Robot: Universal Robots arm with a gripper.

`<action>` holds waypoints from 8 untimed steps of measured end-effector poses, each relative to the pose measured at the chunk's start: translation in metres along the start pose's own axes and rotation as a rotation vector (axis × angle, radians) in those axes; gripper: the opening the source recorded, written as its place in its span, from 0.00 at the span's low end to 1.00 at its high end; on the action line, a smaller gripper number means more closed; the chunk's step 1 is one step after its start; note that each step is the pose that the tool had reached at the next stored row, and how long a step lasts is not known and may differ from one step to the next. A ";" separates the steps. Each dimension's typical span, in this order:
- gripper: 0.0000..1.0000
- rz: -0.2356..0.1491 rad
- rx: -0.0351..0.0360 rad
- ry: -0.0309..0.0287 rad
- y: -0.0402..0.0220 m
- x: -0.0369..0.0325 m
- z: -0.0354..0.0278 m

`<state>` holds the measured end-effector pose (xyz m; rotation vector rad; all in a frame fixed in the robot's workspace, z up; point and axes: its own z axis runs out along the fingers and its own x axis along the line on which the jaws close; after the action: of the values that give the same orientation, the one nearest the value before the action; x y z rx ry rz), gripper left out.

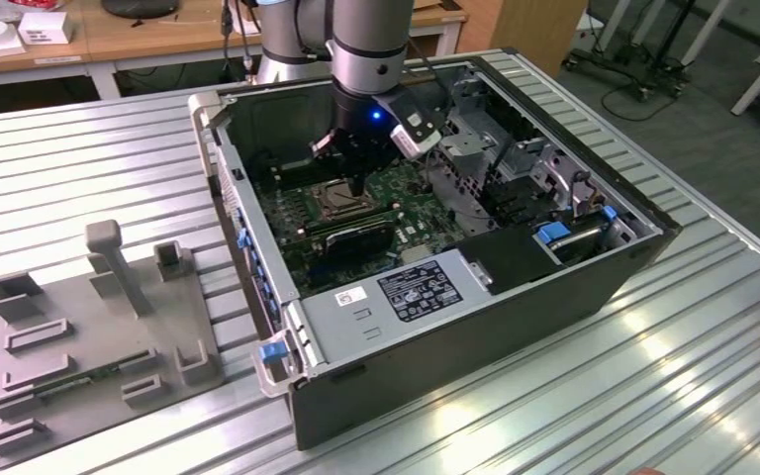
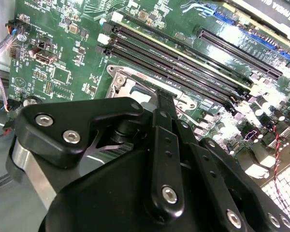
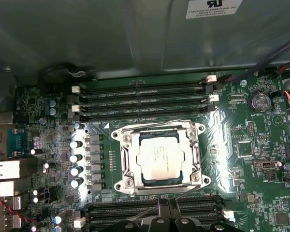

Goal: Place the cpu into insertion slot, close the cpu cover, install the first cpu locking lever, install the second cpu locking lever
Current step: 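Install the second cpu locking lever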

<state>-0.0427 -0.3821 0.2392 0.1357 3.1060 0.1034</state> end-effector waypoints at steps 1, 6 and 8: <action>0.11 0.000 -0.0001 0.0000 -0.0001 0.0003 0.0000; 0.11 0.000 -0.0001 -0.0001 -0.0005 0.0019 0.0000; 0.11 0.000 -0.0001 -0.0001 -0.0007 0.0025 0.0001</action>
<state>-0.0453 -0.3825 0.2390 0.1358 3.1059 0.1035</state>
